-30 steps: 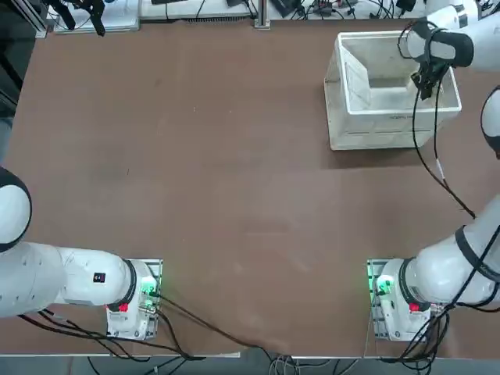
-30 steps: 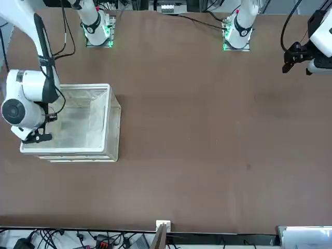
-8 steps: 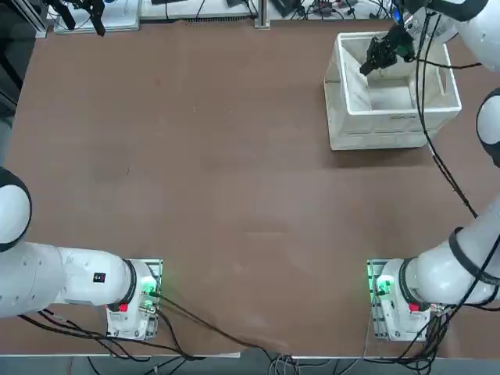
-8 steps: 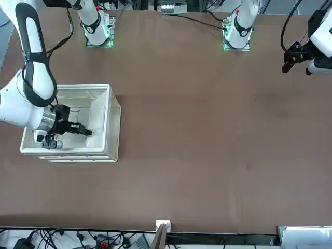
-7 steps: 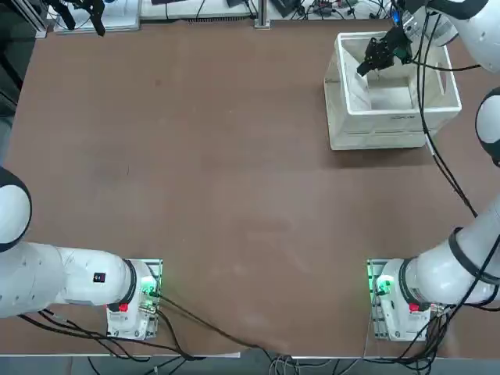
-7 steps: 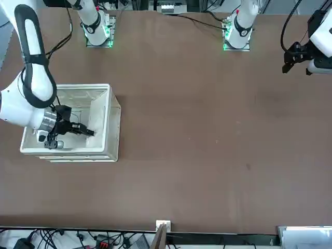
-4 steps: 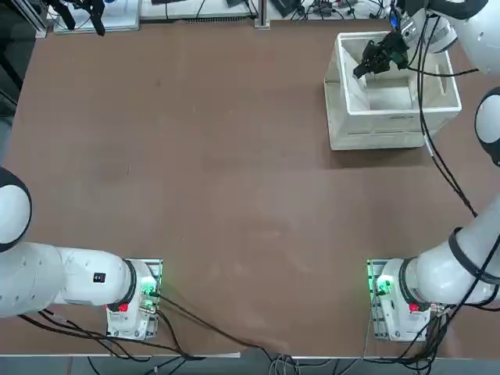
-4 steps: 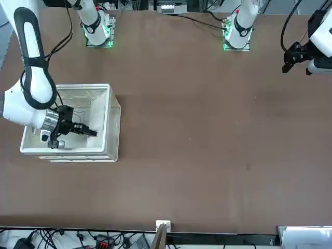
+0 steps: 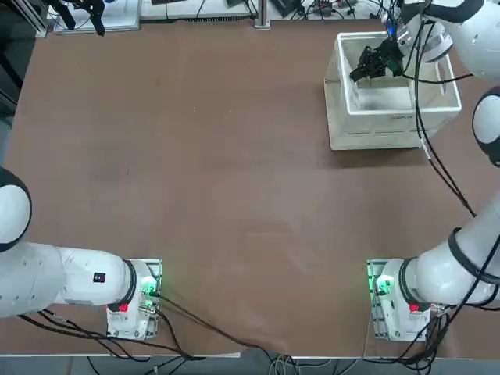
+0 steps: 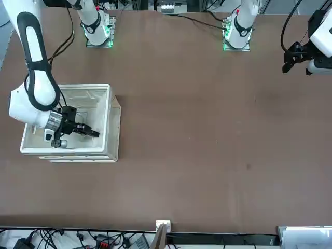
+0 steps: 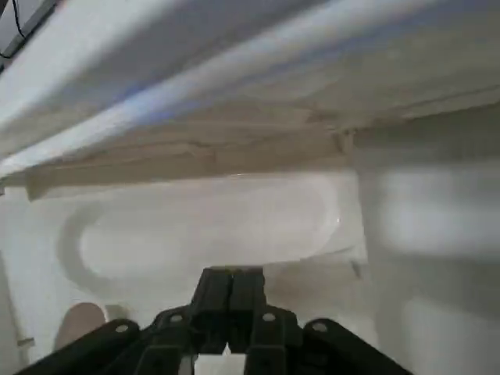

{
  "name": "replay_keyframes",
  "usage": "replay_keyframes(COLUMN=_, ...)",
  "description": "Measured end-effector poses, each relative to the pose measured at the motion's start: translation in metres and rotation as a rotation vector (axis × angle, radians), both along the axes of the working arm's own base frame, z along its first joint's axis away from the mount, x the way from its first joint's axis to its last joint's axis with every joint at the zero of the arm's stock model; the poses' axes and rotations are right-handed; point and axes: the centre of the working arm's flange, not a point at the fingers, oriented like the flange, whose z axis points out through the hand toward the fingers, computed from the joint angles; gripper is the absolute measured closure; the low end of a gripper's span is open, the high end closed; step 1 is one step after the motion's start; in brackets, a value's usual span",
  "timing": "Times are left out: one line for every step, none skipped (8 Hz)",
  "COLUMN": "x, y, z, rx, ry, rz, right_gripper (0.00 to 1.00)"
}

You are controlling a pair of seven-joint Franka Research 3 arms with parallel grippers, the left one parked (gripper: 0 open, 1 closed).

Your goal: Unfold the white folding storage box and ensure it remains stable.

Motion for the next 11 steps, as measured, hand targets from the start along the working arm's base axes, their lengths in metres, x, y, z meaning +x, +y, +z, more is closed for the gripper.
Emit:
replay_keyframes(x=-0.001, y=0.012, z=-0.004, rx=-0.002, ry=-0.002, rz=0.008, right_gripper=0.98)
replay_keyframes(x=-0.002, y=0.025, z=-0.008, rx=0.01, ry=0.001, rz=0.01, right_gripper=0.98)
replay_keyframes(x=-0.003, y=0.035, z=-0.011, rx=0.02, ry=0.003, rz=0.009, right_gripper=0.98)
replay_keyframes(x=-0.003, y=0.043, z=-0.014, rx=0.03, ry=0.004, rz=-0.001, right_gripper=0.98)
replay_keyframes(x=-0.003, y=0.045, z=-0.017, rx=0.035, ry=0.001, rz=-0.019, right_gripper=0.98)
replay_keyframes(x=-0.003, y=0.044, z=-0.021, rx=0.048, ry=0.003, rz=-0.046, right_gripper=0.98)
replay_keyframes(x=-0.003, y=0.041, z=-0.023, rx=0.063, ry=0.006, rz=-0.065, right_gripper=0.98)
replay_keyframes(x=-0.003, y=0.04, z=-0.024, rx=0.071, ry=0.005, rz=-0.074, right_gripper=0.98)
replay_keyframes(x=-0.004, y=0.039, z=-0.025, rx=0.077, ry=0.005, rz=-0.081, right_gripper=0.98)
replay_keyframes(x=-0.003, y=0.039, z=-0.025, rx=0.078, ry=0.003, rz=-0.081, right_gripper=0.98)
replay_keyframes(x=-0.002, y=0.038, z=-0.023, rx=0.069, ry=-0.004, rz=-0.072, right_gripper=0.98)
